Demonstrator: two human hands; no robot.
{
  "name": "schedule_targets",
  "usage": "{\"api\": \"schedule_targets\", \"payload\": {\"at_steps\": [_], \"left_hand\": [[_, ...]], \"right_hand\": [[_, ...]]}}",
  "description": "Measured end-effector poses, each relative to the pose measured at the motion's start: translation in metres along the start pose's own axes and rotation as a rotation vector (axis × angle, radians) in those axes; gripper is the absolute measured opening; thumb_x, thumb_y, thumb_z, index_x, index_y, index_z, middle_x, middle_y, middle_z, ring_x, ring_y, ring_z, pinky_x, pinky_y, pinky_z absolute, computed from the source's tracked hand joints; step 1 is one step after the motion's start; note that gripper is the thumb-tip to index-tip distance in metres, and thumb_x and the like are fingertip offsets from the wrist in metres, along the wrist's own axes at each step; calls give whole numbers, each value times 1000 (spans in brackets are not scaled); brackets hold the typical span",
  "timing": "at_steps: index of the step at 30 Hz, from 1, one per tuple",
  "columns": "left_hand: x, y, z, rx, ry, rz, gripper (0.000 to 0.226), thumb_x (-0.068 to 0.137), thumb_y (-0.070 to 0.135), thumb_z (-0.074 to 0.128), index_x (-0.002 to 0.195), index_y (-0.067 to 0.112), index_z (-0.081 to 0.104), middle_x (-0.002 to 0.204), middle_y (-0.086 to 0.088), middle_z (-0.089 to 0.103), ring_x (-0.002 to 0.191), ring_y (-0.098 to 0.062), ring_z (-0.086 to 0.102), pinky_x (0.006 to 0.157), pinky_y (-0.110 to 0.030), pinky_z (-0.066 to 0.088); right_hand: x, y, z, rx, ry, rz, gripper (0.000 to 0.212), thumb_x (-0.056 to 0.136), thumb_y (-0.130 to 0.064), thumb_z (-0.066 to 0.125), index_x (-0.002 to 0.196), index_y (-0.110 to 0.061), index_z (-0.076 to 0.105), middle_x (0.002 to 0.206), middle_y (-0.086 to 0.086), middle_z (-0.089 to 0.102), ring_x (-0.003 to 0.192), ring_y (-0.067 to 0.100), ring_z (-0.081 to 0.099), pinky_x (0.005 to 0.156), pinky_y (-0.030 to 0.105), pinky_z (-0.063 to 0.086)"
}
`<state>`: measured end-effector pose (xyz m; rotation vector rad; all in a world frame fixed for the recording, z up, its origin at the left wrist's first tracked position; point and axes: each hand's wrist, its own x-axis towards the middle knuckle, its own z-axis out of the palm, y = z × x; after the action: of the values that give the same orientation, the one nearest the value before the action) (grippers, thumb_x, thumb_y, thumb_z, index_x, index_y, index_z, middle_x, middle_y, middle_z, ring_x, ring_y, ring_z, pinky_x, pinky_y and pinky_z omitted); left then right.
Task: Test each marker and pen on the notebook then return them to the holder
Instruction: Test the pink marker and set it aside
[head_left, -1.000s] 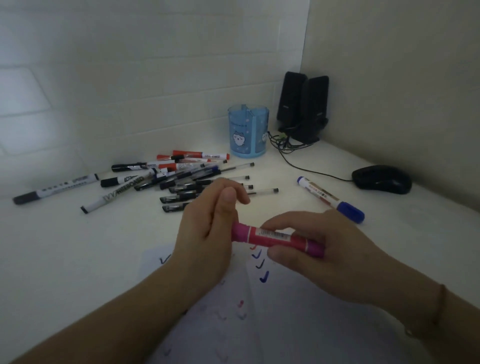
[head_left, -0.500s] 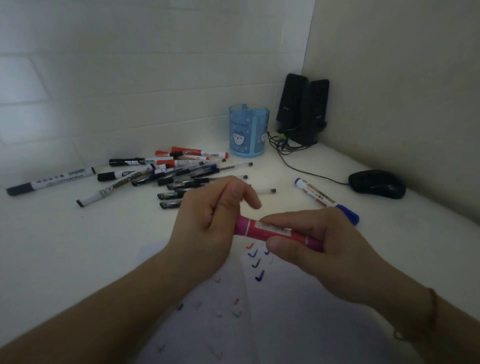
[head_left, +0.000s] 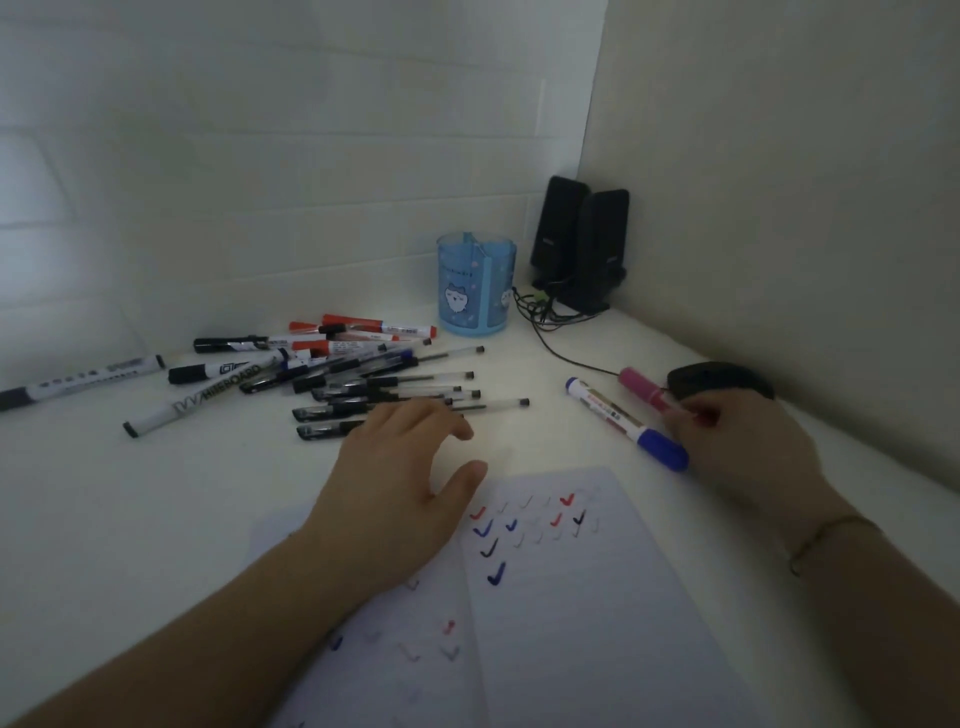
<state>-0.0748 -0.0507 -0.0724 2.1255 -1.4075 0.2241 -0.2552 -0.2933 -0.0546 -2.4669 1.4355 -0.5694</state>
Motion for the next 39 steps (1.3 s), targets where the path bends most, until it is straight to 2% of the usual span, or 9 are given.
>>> {"api": "schedule_targets", "payload": {"at_steps": [6, 10, 15, 18, 22, 26, 33, 36, 39], "left_hand": [[2, -5, 2, 10, 11, -33, 43, 82, 60, 35, 104, 34, 59, 114, 16, 55, 110, -12, 47, 95, -38, 42], [4, -10, 1, 20, -1, -84, 38, 82, 59, 40, 106, 36, 59, 116, 18, 54, 112, -10, 44, 98, -39, 39], [5, -15, 1, 28, -9, -123, 28, 88, 51, 51, 110, 36, 57, 122, 18, 50, 119, -10, 40, 104, -40, 34], [7, -18, 1, 29, -9, -143, 28, 88, 50, 53, 111, 35, 57, 123, 16, 50, 120, -11, 40, 105, -39, 33], [7, -20, 4, 18, -1, -134, 26, 87, 49, 54, 109, 35, 57, 122, 16, 50, 120, -11, 40, 105, -38, 33], [8, -21, 5, 12, -1, -96, 26, 86, 47, 57, 108, 33, 59, 120, 14, 53, 118, -13, 41, 103, -40, 35], [9, -8, 1, 33, 32, 11, 37, 82, 51, 42, 102, 27, 62, 113, 7, 59, 110, -17, 48, 96, -39, 40], [4, 0, -1, 93, 28, 124, 34, 84, 44, 43, 99, 22, 65, 109, 4, 62, 107, -21, 53, 94, -43, 43], [0, 1, -9, 177, -19, 224, 32, 87, 39, 44, 99, 19, 66, 108, 0, 62, 103, -26, 56, 91, -44, 44]], "right_hand": [[-4, -13, 10, -207, 147, -237, 49, 82, -63, 50, 116, -30, 62, 113, -1, 62, 103, 28, 54, 87, 40, 47], [-5, -18, 16, -136, 14, -311, 35, 85, -49, 56, 113, -29, 60, 101, -2, 62, 85, 19, 58, 82, 40, 50], [0, -2, 11, -174, 59, -239, 22, 85, -40, 56, 102, -28, 60, 85, -3, 62, 72, 19, 57, 69, 32, 48], [5, 5, 14, -196, 47, -209, 28, 84, -40, 58, 108, -26, 59, 84, -3, 61, 71, 18, 56, 69, 33, 49], [8, 7, 15, -12, -12, -171, 50, 77, -34, 73, 120, -17, 56, 97, 1, 58, 81, 18, 52, 73, 31, 45], [8, 6, 11, 5, -51, -121, 51, 70, -40, 79, 106, -10, 60, 90, 6, 55, 72, 16, 48, 56, 23, 32], [-2, 7, 6, -55, 12, -86, 46, 82, -57, 59, 72, -13, 48, 73, 10, 55, 64, 26, 51, 54, 29, 33], [-5, 2, -14, 26, 66, -44, 43, 86, -55, 54, 84, -13, 61, 82, 12, 64, 70, 28, 58, 63, 31, 45], [-19, 0, -52, 83, 100, -61, 36, 91, -44, 53, 93, -10, 63, 86, 13, 64, 70, 27, 53, 66, 29, 42]]}}
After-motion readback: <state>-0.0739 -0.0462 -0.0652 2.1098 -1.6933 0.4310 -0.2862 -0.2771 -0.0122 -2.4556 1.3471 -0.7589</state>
